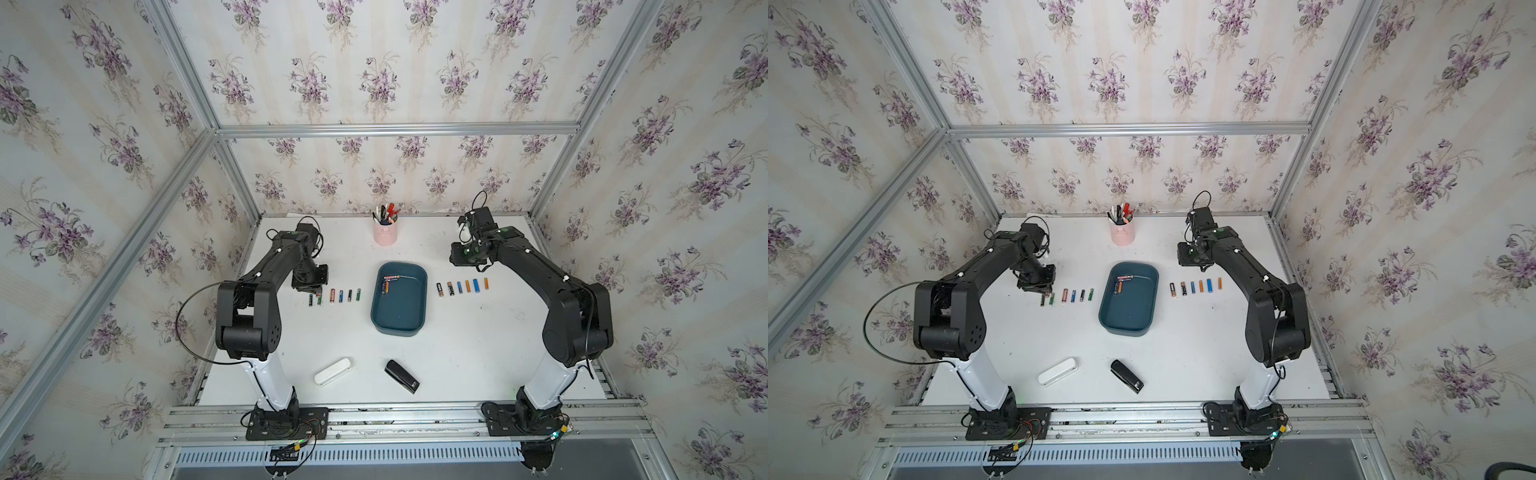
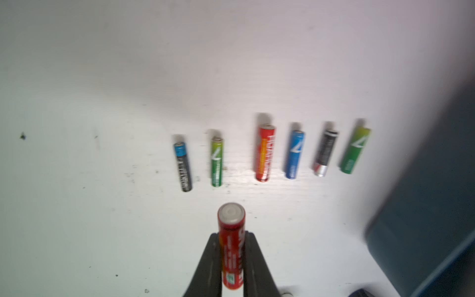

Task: Take the batteries out of the storage box
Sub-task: Place the battery at the center of the board.

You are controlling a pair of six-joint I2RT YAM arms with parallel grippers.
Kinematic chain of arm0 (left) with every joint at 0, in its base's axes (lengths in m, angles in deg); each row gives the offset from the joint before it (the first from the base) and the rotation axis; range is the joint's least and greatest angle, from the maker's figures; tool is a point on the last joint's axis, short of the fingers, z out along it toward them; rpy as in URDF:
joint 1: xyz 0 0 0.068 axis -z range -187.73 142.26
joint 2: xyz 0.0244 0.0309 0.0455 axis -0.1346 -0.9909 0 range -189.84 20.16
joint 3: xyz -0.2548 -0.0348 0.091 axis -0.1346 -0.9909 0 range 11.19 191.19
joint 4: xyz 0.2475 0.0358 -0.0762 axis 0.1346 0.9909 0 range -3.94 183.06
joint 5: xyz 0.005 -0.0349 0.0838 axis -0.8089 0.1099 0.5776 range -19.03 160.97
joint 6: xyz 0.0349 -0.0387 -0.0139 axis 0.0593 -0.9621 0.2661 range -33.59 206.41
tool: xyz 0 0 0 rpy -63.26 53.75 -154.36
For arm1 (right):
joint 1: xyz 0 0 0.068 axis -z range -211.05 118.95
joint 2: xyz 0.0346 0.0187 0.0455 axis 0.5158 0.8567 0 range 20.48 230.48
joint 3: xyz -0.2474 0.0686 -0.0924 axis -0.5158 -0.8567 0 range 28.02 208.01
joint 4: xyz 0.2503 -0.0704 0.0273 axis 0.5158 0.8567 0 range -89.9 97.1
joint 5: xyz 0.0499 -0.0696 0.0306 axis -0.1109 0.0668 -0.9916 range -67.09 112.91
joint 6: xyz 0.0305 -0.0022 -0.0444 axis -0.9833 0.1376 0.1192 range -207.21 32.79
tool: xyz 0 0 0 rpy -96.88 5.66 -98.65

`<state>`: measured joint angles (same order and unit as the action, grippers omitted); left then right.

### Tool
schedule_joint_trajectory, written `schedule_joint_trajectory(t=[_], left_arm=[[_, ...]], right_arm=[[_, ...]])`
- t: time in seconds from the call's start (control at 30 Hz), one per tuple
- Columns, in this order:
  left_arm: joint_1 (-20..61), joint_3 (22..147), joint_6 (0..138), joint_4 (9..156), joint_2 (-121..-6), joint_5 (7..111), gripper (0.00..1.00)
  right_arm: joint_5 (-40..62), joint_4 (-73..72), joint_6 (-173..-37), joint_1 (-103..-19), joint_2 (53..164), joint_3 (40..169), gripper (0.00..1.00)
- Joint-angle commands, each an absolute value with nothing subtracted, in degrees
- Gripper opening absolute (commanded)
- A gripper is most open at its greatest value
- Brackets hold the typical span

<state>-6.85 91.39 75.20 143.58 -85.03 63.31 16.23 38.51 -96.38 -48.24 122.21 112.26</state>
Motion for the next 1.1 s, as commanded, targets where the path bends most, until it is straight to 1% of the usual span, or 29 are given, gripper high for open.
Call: schedule_joint_trajectory(t=[0.0, 0.1, 0.37, 0.67, 0.83, 1.07], left_arm=[[-9.5, 89.7, 77.5, 142.1, -85.1, 66.0, 0.16], [-11.1, 89.1, 78.3, 141.6, -86.1, 67.4, 0.16], [-11.4, 89.9, 80.0, 140.4, -90.6, 69.6, 0.16], [-11.4, 91.6, 79.9, 139.6, -93.6, 70.7, 0.16], [-11.4, 92.8, 80.2, 139.5, -95.2, 69.5, 0.16], [-11.4, 92.5, 80.2, 139.4, -96.3, 69.4, 0.21]], right_arm=[[16.9, 38.9, -96.3, -48.2, 122.5, 112.7, 0.32], [16.9, 39.0, -96.3, -48.2, 122.9, 113.0, 0.32], [17.2, 39.5, -96.7, -48.2, 123.5, 113.7, 0.32], [17.5, 40.0, -96.7, -48.2, 124.3, 114.3, 0.32], [17.7, 40.2, -96.7, -48.2, 124.5, 114.4, 0.32], [17.5, 40.4, -96.9, -48.2, 124.9, 115.4, 0.32]])
